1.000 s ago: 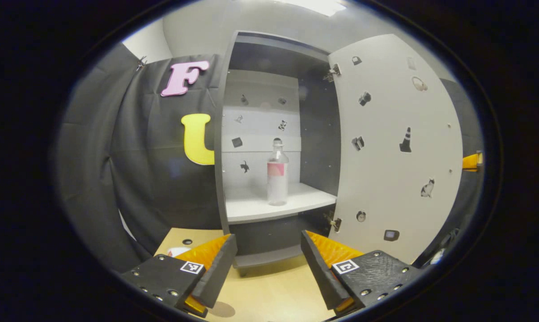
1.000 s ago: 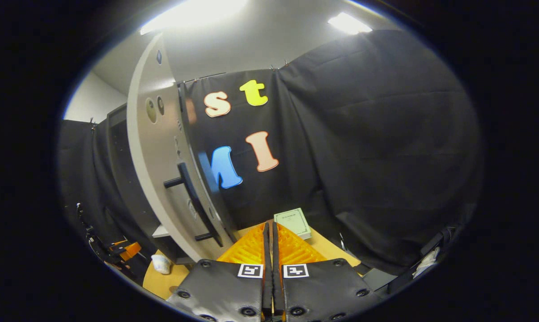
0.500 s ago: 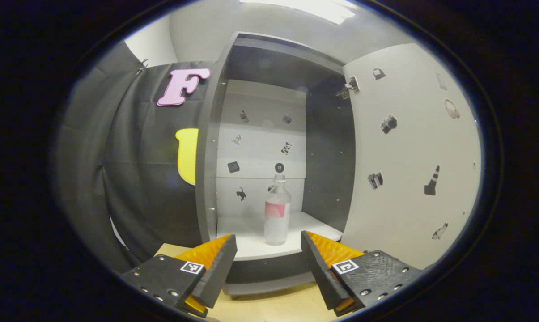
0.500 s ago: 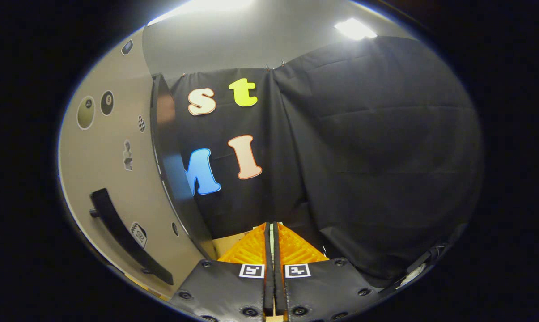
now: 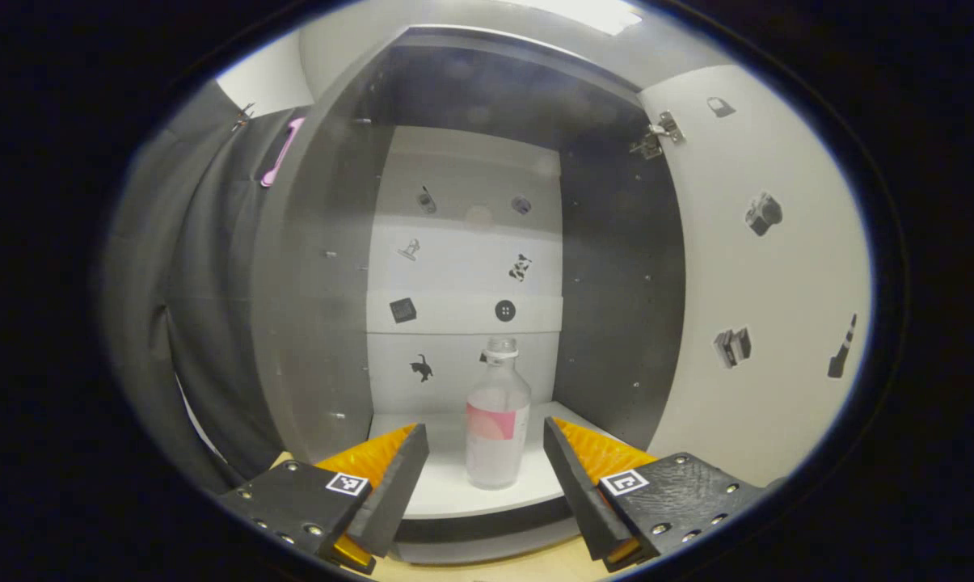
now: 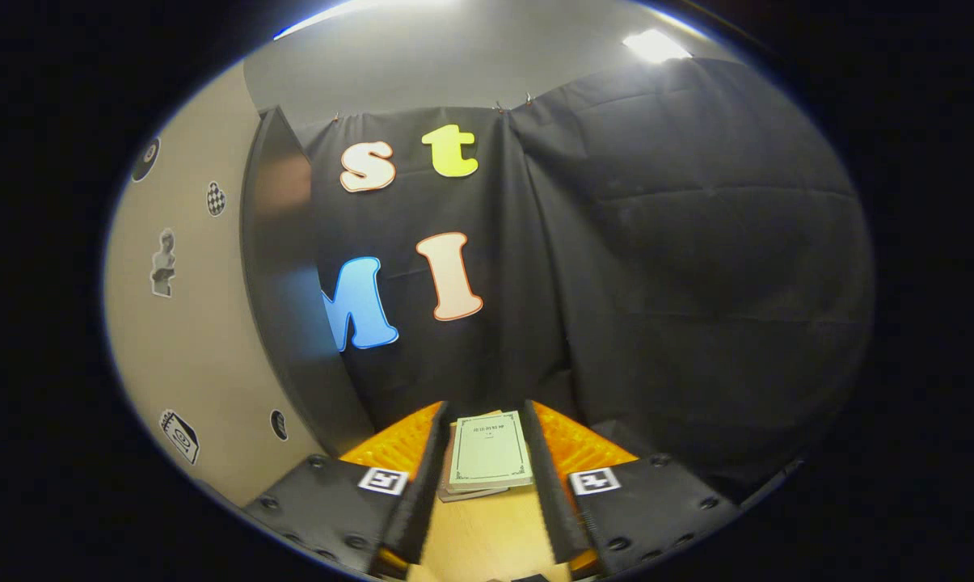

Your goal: Open the cabinet door with the right hand, grasp the bottle in the cabinet with the left hand and place it on the coaster, then close the cabinet door with the right hand.

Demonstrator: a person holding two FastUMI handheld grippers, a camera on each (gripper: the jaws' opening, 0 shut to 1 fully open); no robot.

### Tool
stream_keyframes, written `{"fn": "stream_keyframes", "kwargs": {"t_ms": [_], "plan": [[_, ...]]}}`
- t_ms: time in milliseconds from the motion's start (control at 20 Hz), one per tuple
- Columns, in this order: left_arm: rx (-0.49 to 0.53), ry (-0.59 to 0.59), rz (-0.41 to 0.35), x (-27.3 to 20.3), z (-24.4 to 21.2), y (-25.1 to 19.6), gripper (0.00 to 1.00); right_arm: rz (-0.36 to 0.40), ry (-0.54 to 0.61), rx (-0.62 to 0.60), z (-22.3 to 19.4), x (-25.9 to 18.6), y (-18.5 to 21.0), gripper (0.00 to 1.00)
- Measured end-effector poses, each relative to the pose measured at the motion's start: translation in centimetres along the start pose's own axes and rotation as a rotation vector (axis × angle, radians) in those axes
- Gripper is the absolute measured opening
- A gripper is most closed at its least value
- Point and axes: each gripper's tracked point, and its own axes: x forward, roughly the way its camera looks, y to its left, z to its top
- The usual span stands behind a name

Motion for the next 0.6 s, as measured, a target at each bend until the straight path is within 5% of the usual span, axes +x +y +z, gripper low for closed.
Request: {"fn": "stream_keyframes", "kwargs": {"t_ms": [100,250,600], "plan": [[0.004,0.019,0.009,1.4,-1.2,-0.1,0.87,0.011,0.008,0.012,-0.5,0.9,-0.2,0.91],[-0.023,0.019,-0.016,3.8,-1.9,-0.5,0.87,-0.014,0.000,-0.005,-1.0,2.2,-1.1,0.98],[0.021,0.020,-0.003,7.0,-1.8,-0.3,0.88,-0.027,0.017,-0.016,-1.4,5.3,-1.4,0.98]]}}
